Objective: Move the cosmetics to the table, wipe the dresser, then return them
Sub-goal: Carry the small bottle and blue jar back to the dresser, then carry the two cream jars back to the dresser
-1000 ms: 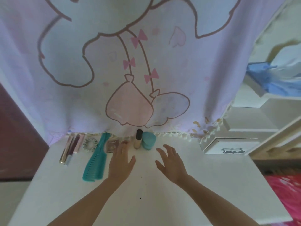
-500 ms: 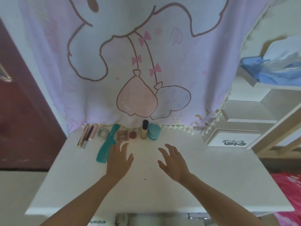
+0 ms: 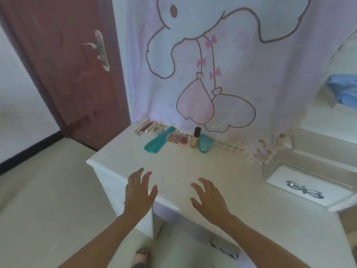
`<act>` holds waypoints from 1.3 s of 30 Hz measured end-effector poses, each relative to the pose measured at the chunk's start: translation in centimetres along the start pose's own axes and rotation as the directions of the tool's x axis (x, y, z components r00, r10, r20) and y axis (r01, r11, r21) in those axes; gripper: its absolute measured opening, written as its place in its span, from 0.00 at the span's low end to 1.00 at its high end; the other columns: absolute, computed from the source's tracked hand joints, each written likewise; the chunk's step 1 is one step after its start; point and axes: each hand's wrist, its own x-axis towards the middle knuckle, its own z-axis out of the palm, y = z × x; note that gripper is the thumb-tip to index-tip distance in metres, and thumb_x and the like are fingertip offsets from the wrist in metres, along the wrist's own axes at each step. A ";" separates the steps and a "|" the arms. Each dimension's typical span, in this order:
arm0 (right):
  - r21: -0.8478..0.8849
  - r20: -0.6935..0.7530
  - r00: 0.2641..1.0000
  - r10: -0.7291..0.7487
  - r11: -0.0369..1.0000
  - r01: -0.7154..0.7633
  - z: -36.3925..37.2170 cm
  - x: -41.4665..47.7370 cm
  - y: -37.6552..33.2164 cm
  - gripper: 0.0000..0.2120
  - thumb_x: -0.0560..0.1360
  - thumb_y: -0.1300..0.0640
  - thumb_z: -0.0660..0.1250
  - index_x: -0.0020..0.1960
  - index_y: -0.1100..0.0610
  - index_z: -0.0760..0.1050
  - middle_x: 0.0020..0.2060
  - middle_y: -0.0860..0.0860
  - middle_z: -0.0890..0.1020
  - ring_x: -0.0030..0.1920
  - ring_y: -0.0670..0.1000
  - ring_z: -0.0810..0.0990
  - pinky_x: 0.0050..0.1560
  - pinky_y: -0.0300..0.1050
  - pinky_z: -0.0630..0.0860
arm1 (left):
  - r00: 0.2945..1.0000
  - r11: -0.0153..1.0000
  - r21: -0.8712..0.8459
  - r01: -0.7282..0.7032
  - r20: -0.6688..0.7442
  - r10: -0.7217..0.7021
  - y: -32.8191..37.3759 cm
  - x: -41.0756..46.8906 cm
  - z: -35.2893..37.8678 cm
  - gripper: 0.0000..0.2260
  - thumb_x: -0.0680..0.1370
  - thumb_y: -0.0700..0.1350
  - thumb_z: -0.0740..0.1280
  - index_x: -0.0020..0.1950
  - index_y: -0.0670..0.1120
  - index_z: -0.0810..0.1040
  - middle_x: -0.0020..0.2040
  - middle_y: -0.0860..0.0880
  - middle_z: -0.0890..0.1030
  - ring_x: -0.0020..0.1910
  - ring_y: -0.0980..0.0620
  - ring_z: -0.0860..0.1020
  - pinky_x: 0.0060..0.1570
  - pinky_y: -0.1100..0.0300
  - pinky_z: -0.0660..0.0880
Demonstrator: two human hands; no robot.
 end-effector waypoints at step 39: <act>0.558 0.080 0.413 -0.907 0.384 0.736 -18.8 -7.8 -64.0 0.22 0.80 0.50 0.54 0.71 0.57 0.61 0.73 0.56 0.56 0.72 0.54 0.56 0.67 0.46 0.60 | 0.293 0.507 -0.157 0.848 -0.657 -0.694 -28.4 -54.8 -36.4 0.21 0.77 0.47 0.63 0.69 0.44 0.67 0.72 0.44 0.63 0.71 0.43 0.55 0.67 0.47 0.57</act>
